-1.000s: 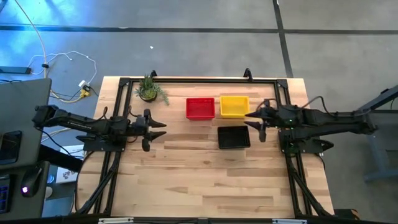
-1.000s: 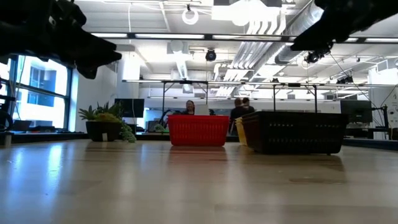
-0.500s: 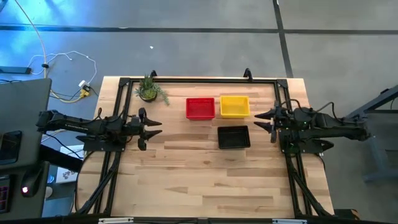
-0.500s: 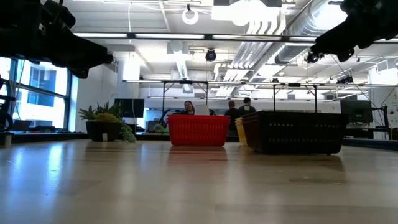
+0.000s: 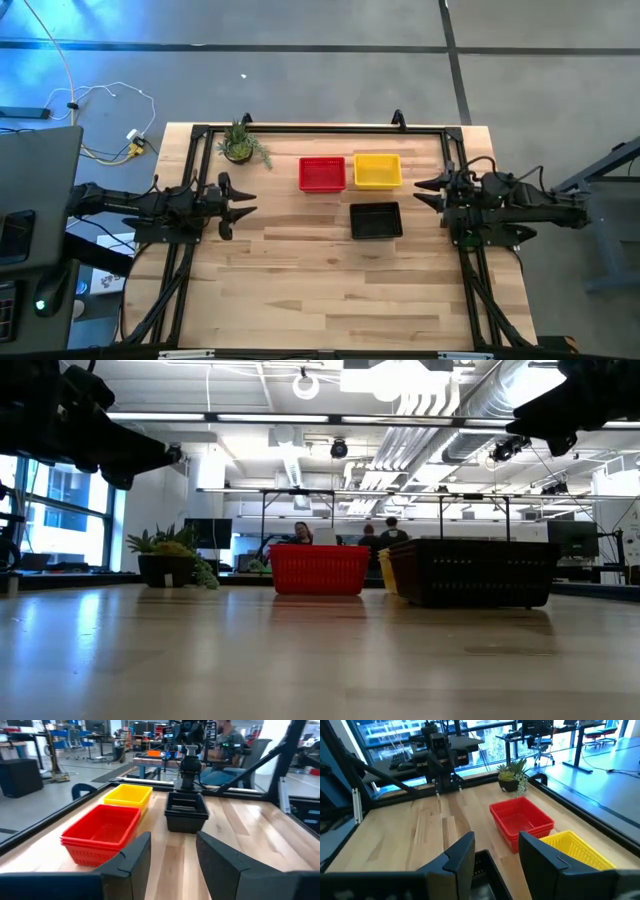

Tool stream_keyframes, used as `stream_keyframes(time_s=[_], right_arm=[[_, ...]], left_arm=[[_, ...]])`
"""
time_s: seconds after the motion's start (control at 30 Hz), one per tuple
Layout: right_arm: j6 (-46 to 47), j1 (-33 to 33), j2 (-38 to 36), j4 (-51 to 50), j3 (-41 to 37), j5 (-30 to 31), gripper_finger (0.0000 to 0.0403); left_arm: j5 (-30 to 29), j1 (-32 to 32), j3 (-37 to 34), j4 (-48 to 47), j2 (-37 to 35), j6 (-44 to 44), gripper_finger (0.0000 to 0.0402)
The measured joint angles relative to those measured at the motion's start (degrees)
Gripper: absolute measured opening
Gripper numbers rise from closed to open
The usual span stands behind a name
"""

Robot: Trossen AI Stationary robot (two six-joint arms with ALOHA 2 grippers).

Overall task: Stack baskets by color
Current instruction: Return to Home Position

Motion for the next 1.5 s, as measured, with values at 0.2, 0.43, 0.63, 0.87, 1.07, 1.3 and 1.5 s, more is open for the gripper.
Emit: stream_keyframes(time_s=[0.2, 0.43, 0.63, 0.87, 1.07, 1.3, 1.5], right_arm=[[-0.8, 0.5, -0.2, 13.3, -9.9, -3.1, 0.0138], [1.4, 0.7, -0.2, 28.6, -20.2, -3.5, 0.0138], [0.5, 0.7, -0.2, 30.3, -20.9, -4.0, 0.0138], [3.0, 0.7, -0.1, 26.4, -20.9, -3.3, 0.0138], [3.3, 0.7, -0.1, 25.0, -20.9, -3.3, 0.0138], [3.3, 0.7, -0.1, 24.8, -20.8, -3.3, 0.0138], [3.3, 0.7, -0.1, 24.8, -20.8, -3.2, 0.0138]], left_arm=[[3.9, 0.0, 0.0, -0.2, 0.0, 1.0, 0.0145], [4.1, 0.0, 0.0, -0.2, 0.0, 2.8, 0.0145], [3.9, 0.0, 0.0, -0.2, 0.0, 4.3, 0.0145], [2.3, 0.0, 0.0, -0.2, 0.0, 4.3, 0.0145], [2.3, 0.0, 0.0, -0.2, 0.0, 4.3, 0.0145], [2.2, 0.0, 0.0, -0.2, 0.0, 4.3, 0.0145], [2.2, 0.0, 0.0, -0.2, 0.0, 4.3, 0.0145]])
